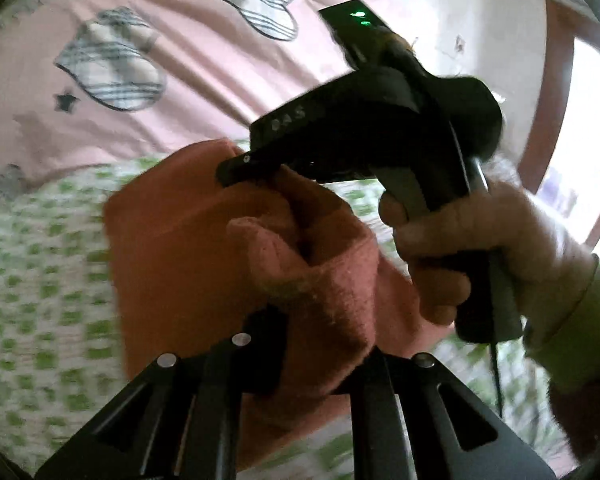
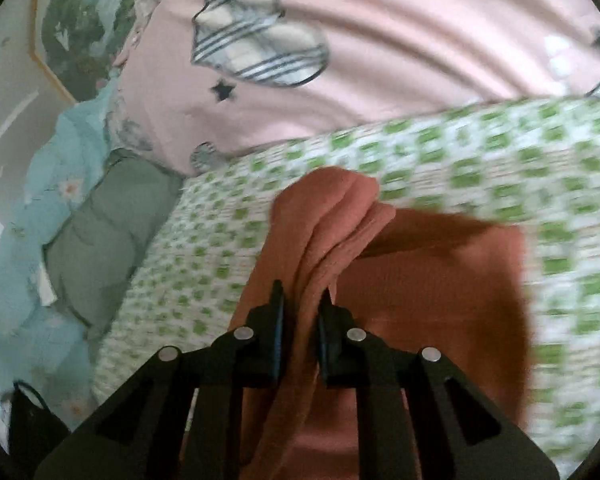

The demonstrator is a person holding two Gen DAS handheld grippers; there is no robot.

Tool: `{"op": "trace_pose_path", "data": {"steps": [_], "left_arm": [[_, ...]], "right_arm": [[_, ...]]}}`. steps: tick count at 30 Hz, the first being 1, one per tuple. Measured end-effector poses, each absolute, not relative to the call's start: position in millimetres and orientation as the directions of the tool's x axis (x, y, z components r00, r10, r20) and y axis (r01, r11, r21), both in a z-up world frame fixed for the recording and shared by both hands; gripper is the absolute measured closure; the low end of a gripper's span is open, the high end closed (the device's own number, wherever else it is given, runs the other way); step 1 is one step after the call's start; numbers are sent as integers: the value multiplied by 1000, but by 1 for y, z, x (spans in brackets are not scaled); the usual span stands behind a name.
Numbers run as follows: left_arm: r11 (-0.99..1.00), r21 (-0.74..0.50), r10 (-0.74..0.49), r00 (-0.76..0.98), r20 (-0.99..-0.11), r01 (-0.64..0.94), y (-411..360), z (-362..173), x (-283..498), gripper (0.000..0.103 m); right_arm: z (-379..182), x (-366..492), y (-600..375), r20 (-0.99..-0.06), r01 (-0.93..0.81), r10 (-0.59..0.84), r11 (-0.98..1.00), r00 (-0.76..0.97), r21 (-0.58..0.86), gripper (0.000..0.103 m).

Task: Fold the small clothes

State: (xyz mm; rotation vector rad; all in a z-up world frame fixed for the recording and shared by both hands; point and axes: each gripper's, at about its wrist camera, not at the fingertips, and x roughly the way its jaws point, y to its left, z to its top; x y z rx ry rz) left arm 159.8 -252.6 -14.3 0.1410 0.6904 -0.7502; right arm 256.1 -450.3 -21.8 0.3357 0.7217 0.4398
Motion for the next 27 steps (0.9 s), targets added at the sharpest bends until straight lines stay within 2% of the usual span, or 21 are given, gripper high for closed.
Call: {"op": "trace_pose_path", "data": {"steps": [5, 8, 13, 18, 19, 22, 25, 26, 27], "left_arm": [[703, -157, -592, 449, -669, 693, -301, -37, 161, 92], [698, -140, -577, 436, -691, 702, -316, -48, 159, 91], [669, -147, -606, 420, -676, 729, -319, -51, 158, 90], [661, -188, -602, 363, -711, 726, -319, -66, 161, 82], [654, -209, -615, 350, -707, 727, -314, -65, 160, 73], [651, -247, -633, 333, -699, 718, -298, -60, 158, 51], [657, -298, -651, 322, -688, 693, -267, -55, 159, 46], [662, -309, -653, 322, -686, 683, -258, -54, 160, 40], [675, -322, -650, 329, -684, 664, -244, -54, 162, 37]], "right_arm": [[-46, 249, -501, -601, -163, 431, 879, 673, 448, 88], [-64, 248, -521, -602, -131, 438, 865, 668, 485, 88], [-66, 240, -529, -571, -139, 438, 860, 694, 491, 88], [-85, 244, -526, -632, -89, 381, 892, 674, 443, 85], [-85, 242, -528, -627, -87, 381, 890, 679, 447, 83], [-80, 233, -530, -627, -65, 357, 896, 692, 438, 74], [-75, 223, -532, -616, -64, 361, 891, 701, 449, 50], [-74, 219, -533, -608, -66, 366, 887, 705, 457, 38], [-72, 216, -533, -602, -68, 368, 885, 709, 460, 32]]}}
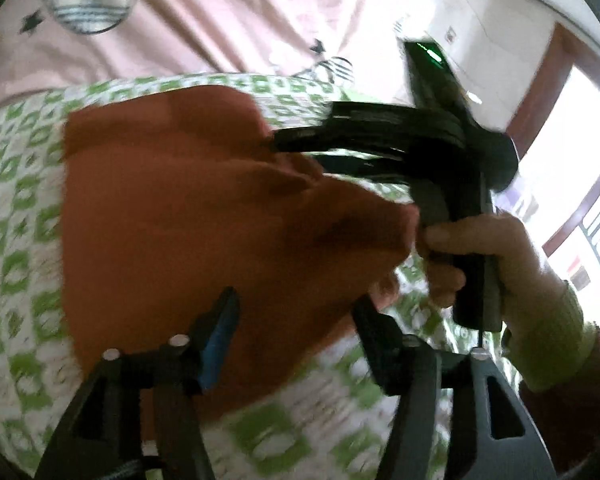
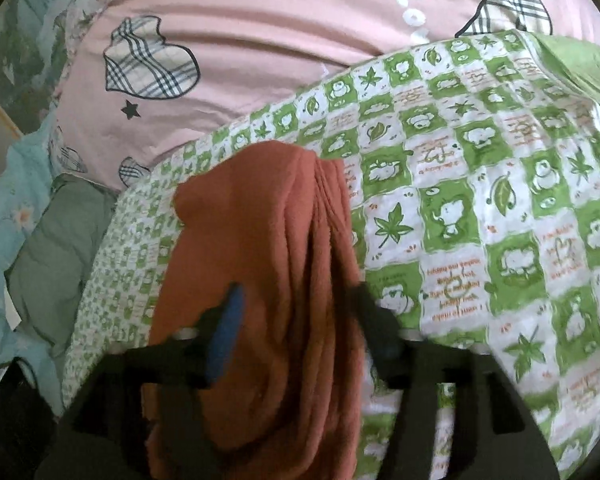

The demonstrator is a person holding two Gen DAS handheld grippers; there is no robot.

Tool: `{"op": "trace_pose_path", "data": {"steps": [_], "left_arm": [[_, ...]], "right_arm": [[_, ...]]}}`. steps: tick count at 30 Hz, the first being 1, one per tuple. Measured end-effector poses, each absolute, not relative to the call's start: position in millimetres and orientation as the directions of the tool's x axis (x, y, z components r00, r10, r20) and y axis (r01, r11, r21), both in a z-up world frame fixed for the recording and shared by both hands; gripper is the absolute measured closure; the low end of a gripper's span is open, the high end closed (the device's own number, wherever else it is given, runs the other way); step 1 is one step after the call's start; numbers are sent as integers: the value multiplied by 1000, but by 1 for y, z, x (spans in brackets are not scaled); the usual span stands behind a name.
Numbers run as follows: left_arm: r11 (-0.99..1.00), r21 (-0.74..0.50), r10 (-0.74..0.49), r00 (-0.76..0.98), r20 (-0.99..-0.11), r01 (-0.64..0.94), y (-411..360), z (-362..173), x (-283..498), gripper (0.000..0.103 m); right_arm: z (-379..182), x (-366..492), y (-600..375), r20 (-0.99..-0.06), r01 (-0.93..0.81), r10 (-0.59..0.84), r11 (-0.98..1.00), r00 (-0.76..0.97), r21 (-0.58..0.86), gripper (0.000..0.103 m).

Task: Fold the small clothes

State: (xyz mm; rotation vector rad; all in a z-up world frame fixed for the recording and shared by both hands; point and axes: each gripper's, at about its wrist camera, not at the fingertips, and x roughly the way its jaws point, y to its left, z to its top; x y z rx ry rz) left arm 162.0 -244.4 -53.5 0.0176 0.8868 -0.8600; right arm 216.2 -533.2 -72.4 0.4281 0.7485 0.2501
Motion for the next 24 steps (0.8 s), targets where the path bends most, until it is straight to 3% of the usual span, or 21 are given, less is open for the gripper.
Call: {"op": "trace_pose_path", "data": {"steps": [4, 8, 16, 17, 18, 19, 22, 24], "left_arm": [[756, -335, -604, 402, -689, 562, -198, -51, 172, 23], [797, -415, -588, 408, -698, 438, -162, -60, 214, 23], [754, -568, -648, 234, -725, 329, -167, -115, 279, 23], [731, -600, -675, 213, -706, 326, -171, -122, 284, 30], [719, -609, -687, 214, -694, 335, -173, -123, 286, 41], [709, -613, -696, 209, -686, 349, -177, -122, 287, 52], [708, -591, -696, 242, -676, 386, -177, -109, 282, 77], [691, -601, -715, 255, -651, 401, -166, -95, 276, 80]], "right_arm": [[-79, 214, -535, -592, -90, 436, 848, 678, 522, 31], [-92, 221, -536, -604, -76, 463, 829, 649, 554, 30], [-113, 238, -535, -609, -66, 521, 789, 597, 611, 30], [-114, 239, -533, -611, -71, 525, 790, 592, 609, 32], [-114, 240, -528, -616, -76, 533, 789, 581, 610, 49], [-116, 242, -525, -621, -74, 543, 783, 565, 617, 58], [-114, 240, -517, -626, -65, 546, 780, 557, 622, 67], [-106, 233, -513, -602, -76, 558, 766, 571, 638, 70]]}}
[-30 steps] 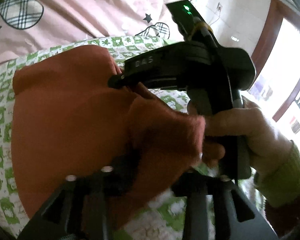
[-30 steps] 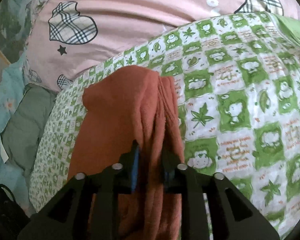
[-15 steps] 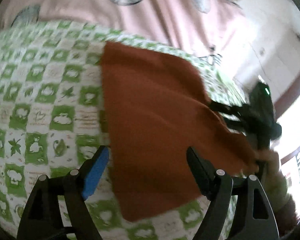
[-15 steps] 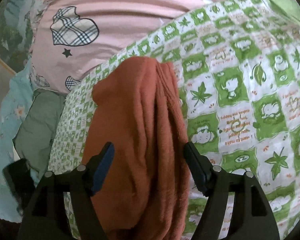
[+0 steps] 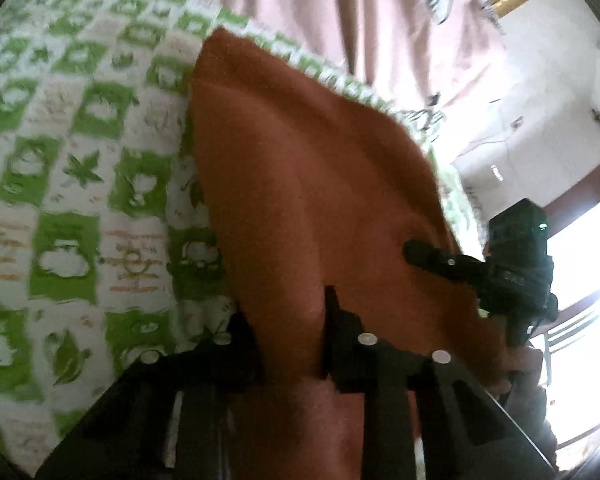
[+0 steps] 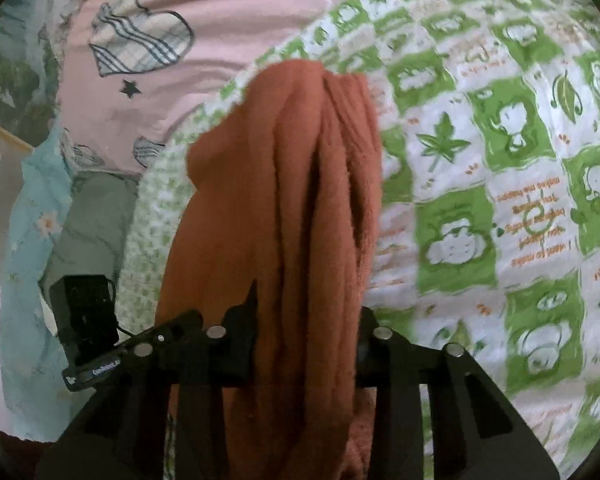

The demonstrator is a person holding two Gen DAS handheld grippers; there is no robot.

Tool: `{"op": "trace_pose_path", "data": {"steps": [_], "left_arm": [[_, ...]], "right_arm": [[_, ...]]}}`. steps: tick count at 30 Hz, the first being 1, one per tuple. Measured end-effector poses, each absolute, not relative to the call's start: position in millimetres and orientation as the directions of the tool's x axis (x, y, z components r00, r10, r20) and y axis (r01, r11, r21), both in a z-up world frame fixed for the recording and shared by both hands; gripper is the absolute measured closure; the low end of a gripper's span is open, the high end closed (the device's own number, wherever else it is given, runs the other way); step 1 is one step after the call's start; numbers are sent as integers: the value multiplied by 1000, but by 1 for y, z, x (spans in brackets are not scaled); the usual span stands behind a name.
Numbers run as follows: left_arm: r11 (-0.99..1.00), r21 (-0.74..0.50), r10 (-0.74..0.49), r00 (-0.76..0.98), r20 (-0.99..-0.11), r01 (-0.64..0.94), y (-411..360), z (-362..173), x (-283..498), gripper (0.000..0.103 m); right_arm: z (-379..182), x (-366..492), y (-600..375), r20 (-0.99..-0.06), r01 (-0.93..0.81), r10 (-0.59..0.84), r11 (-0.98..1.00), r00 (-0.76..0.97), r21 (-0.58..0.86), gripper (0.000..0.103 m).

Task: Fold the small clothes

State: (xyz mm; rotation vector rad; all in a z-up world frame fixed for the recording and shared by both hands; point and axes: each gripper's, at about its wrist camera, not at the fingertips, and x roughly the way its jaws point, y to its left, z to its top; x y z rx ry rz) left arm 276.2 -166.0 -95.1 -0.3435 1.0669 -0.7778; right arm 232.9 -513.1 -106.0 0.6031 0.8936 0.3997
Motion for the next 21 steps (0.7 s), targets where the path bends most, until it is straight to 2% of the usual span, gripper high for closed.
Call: {"op": "trace_pose_path", "data": {"steps": [2, 6, 13, 17, 21], "left_arm": [[686, -603, -723, 284, -630, 407, -147, -79, 265, 80], [710, -588, -704, 346, -621, 388, -103, -55, 252, 81], [798, -493, -603, 471, -644, 346, 0, -22, 217, 81], [832, -476, -553, 490, -673, 285, 50, -27, 199, 81], [858, -460, -511, 477, -715, 228, 70, -54, 196, 80]], "right_arm": [[-97, 225, -501, -560, -109, 592, 737, 579, 667, 71], [-89, 219, -454, -543, -187, 633, 729, 552, 659, 72], [-96, 223, -357, -465, -316, 749, 636, 472, 704, 72], [-109, 226, -309, -453, -358, 795, 592, 403, 722, 72], [-131, 226, -281, -496, -350, 788, 609, 365, 712, 72]]}}
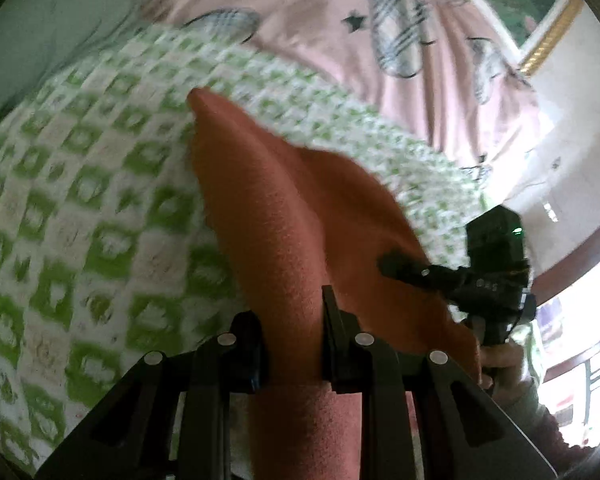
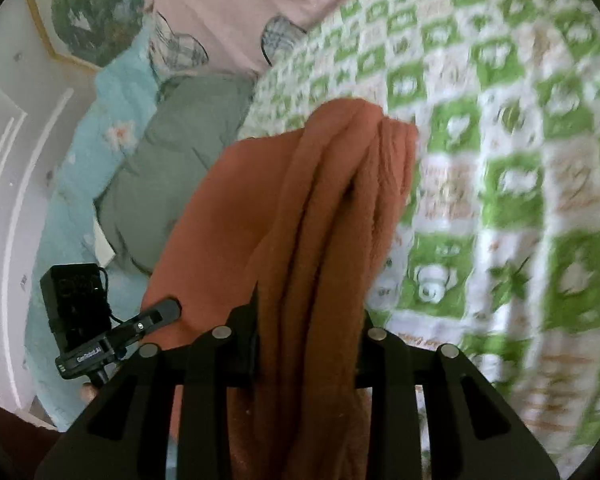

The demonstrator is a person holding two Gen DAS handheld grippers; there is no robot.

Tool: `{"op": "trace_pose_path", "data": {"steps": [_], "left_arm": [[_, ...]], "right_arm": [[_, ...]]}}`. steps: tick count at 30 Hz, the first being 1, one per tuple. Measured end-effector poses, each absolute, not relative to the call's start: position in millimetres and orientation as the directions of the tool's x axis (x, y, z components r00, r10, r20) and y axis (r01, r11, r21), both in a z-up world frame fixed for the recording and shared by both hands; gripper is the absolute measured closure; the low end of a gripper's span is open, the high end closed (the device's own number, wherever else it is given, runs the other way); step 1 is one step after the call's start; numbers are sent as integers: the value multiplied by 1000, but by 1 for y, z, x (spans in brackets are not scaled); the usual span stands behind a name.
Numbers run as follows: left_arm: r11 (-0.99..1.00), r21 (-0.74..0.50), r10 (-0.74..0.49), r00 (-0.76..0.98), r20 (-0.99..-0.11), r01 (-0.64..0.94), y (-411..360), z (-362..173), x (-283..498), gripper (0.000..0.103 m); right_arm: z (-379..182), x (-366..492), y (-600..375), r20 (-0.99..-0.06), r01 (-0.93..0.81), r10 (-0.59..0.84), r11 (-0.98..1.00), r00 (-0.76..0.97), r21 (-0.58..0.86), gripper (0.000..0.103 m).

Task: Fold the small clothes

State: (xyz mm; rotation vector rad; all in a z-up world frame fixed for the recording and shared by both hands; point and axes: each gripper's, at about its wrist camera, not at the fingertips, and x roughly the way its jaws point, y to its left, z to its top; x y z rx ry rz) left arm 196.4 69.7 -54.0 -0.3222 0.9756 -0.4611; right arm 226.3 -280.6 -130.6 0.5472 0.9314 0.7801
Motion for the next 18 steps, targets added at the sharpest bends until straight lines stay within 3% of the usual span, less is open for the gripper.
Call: {"op": "trace_pose_path", "data": {"steps": [7, 12, 16, 18], "left_arm": [[870, -466, -485, 456, -746, 163, 83, -89, 194, 64], [894, -426, -435, 489, -756, 136, 95, -79, 187, 53], [886, -440, -441, 564, -698, 148, 109, -53, 171, 55], [852, -486, -503, 570, -650, 196, 109, -43, 164, 55]], "right_arm": [[-145, 222, -286, -539, -305, 751, 652, 380, 694, 65], [-125, 218, -292, -611, -270, 657, 747, 442, 608, 40], [-91, 209, -312, -586, -229, 555, 811, 590, 538, 38], [-78, 210, -309, -557, -256, 572, 799, 602, 543, 45]]}}
